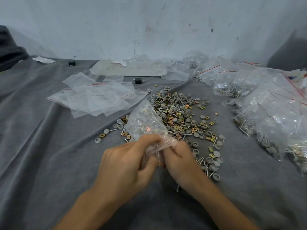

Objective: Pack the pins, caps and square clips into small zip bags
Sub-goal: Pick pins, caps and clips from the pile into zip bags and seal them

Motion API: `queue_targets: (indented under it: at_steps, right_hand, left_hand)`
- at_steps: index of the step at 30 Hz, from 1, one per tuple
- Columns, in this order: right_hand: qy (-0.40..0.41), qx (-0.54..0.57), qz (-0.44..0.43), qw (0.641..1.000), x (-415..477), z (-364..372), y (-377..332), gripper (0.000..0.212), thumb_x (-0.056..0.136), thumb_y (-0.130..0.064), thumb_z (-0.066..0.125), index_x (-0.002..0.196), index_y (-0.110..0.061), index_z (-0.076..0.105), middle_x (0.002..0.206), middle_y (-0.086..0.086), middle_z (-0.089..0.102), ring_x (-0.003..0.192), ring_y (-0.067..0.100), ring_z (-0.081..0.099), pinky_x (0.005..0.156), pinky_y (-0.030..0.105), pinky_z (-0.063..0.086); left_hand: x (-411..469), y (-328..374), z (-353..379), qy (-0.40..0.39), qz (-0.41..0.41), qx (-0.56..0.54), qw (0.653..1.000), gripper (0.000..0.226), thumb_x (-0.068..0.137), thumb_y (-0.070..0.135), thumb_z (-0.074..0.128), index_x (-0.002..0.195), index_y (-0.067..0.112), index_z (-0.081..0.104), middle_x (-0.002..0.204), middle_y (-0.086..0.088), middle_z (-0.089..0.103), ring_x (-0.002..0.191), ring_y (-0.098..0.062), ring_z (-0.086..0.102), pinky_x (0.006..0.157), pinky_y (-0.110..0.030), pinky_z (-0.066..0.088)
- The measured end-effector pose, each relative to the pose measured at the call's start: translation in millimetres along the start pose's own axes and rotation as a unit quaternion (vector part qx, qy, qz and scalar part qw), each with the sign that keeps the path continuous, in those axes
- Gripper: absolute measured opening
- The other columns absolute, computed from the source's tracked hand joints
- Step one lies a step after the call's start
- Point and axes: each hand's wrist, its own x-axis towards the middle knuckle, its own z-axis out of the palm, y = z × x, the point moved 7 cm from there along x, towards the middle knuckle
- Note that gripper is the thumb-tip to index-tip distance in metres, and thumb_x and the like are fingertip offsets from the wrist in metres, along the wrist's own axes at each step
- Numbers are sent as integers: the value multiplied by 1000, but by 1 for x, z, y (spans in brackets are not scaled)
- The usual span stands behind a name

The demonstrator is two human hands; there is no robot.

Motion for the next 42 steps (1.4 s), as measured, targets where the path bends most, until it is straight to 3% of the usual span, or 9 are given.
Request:
queue_targets:
  at_steps: [3,5,8,11,14,20,26,35,42]
  right_hand:
    - [-70,-17,-46,996,0,6,-11,31,92,-65,55,96,-38,70,71,-16,60,63,4,49,54,30,39]
    - [-75,-31,-21,996,2,-2,-6,54,86,-74,53,119,-33,68,90,-11,70,72,-1,56,60,19,44]
    - [-18,-166,-36,985,9,-25,-5,43,91,-68,48,109,-36,69,88,-12,69,73,-1,59,61,12,41]
    - [31,-349,-31,936,23,-48,2,24,98,-47,54,113,-34,69,104,-17,67,99,3,58,83,24,47]
    - [37,-416,6,909,35,-61,21,29,99,-37,58,127,-30,63,125,-8,60,121,17,47,102,36,41]
    - [12,-462,6,887,55,-53,36,41,103,-38,48,143,-30,52,140,-5,53,126,21,39,107,37,32]
    - [0,-491,23,871,64,-50,40,40,101,-36,44,139,-31,55,132,-1,54,122,22,40,104,39,32]
    - [59,-432,-6,900,68,-61,32,9,99,-29,61,106,-30,65,100,-14,63,101,16,52,96,44,45]
    - [95,-408,-35,907,65,-69,21,7,100,-28,57,103,-29,63,88,-23,55,96,13,52,91,44,45]
  left_hand:
    - [3,-18,-17,48,-40,-5,998,28,85,29,56,109,34,69,53,17,35,55,-2,47,52,-19,45]
    - [6,-38,-33,88,-97,-16,991,29,87,29,56,108,27,77,51,14,42,51,1,43,52,-9,34]
    - [5,-67,-54,133,-177,-50,974,32,92,35,55,113,28,78,55,-1,55,45,-4,36,46,-12,27]
    - [2,-89,-74,174,-217,-33,960,36,97,40,49,124,34,71,63,6,63,47,-8,45,46,-18,38]
    - [0,-106,-87,180,-254,16,950,43,98,38,41,136,40,61,66,-8,62,54,-31,51,55,-40,51]
    - [10,-84,-47,39,-216,171,961,39,90,32,53,124,37,72,71,-19,72,65,-43,67,63,-48,57]
    - [11,-80,-6,-26,-182,128,975,36,88,25,59,117,39,75,62,-5,69,65,-36,66,56,-32,37]
    - [13,-96,18,-84,-195,69,975,34,95,38,59,128,43,67,47,16,51,51,6,43,51,-12,26]
    - [13,-91,20,-99,-193,58,974,34,97,42,56,129,45,65,47,13,51,52,4,45,51,-13,26]
